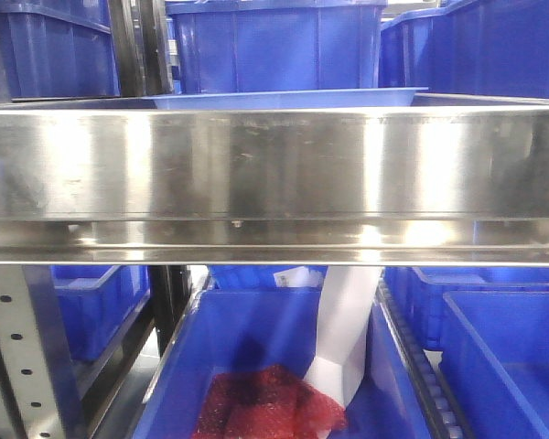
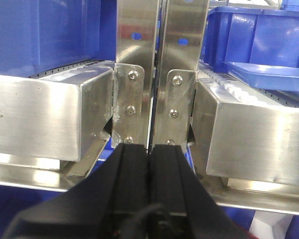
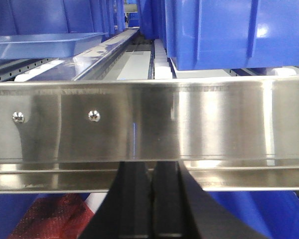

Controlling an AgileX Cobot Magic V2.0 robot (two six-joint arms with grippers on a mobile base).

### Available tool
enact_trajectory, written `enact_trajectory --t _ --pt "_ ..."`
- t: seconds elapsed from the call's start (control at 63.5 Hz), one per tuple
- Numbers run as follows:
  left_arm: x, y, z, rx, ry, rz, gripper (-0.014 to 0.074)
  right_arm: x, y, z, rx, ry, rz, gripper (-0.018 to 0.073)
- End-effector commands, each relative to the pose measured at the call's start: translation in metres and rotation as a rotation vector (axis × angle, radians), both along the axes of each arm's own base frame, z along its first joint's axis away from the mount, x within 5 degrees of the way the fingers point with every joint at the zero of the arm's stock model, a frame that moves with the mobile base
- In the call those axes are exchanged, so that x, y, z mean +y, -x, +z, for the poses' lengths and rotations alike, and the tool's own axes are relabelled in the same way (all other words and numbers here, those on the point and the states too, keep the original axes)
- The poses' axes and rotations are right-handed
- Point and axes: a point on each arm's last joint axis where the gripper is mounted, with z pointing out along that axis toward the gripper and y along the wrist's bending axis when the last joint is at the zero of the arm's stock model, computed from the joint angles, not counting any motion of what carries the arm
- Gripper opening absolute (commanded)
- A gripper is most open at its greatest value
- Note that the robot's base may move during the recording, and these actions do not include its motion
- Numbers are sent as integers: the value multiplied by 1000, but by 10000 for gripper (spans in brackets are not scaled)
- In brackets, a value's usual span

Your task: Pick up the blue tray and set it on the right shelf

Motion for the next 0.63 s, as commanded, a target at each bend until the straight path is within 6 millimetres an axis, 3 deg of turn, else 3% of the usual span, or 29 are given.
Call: enact_trajectory --t 0.0,0.615 --pt "1 0 -2 -70 4 7 -48 -1 2 17 -138 5 -8 54" --pt "1 0 -2 -70 4 7 -48 -1 2 17 -138 5 -8 54"
